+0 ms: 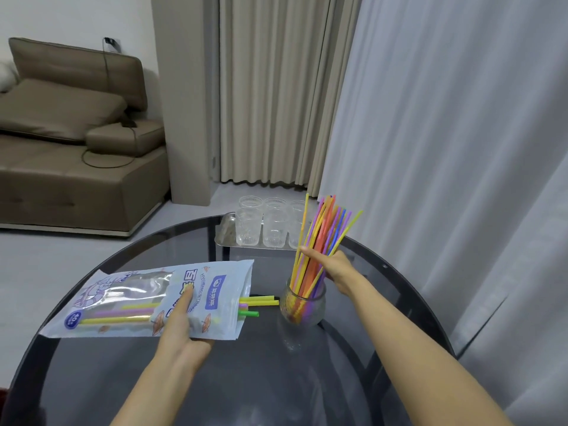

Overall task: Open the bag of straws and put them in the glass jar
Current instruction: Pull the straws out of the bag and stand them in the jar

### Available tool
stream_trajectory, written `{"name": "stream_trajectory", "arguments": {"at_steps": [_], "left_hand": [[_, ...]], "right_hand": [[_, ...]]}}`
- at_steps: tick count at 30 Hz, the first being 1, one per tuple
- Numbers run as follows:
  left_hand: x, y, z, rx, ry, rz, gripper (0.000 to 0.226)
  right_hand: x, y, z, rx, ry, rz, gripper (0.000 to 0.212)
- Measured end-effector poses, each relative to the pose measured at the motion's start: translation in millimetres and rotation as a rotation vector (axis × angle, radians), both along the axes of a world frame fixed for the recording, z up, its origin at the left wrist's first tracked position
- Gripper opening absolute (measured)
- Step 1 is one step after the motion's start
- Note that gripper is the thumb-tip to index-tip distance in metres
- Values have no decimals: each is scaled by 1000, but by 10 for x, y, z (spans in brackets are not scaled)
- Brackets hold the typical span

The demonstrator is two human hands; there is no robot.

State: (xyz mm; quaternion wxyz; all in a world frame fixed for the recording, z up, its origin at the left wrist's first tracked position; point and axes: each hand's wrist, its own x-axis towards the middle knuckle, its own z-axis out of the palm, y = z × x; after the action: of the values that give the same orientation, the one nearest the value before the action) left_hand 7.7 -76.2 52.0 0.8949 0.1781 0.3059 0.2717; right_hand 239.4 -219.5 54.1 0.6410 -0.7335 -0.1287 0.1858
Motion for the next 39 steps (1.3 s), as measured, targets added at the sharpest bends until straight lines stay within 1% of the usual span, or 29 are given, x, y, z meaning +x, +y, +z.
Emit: {"name": "stream_trajectory", "arguments": {"at_steps": [3,5,9,11,12,14,16,19,22,26,28,30,33,35,39], "left_hand": [[56,69,-59,4,-24,0,6],[80,92,-93,6,-39,-11,8],[124,114,-178,2,-29,-38,11],[120,142,-205,-4,-34,-33,17],[116,156,-210,-10,-38,-31,24],[101,178,-202,-20,-38,-28,34],[90,194,-198,-22,-28,-37,30],[85,207,-211,-30,-25,-50,30],[69,213,-191,-20,-14,-40,34],[59,212,-166,-10,-20,-42,19],[51,210,-156,-23,-32,-35,25],[39,193,-151,-20,-35,-31,25],[35,111,-128,-12,-25,-34,12],[22,59,-112,-2,-23,-45,11],[14,28,-83,18,-23,-47,9]], "right_hand": [[123,58,-54,27,71,59,41],[145,77,-66,43,85,115,41],[158,123,-140,28,103,182,50],[151,144,-176,-10,106,198,55],[149,150,-187,-22,108,208,57],[127,148,-191,-21,106,217,51],[101,143,-183,0,111,206,42],[95,120,-166,26,113,211,43],[80,83,-139,53,101,194,34],[74,30,3,84,-43,92,25],[44,-6,86,145,-121,48,24],[-15,-56,99,145,-162,61,24],[-100,-115,-23,59,-143,147,34],[-126,-122,-65,43,-124,164,44],[-129,-105,-29,53,-108,148,48]]}}
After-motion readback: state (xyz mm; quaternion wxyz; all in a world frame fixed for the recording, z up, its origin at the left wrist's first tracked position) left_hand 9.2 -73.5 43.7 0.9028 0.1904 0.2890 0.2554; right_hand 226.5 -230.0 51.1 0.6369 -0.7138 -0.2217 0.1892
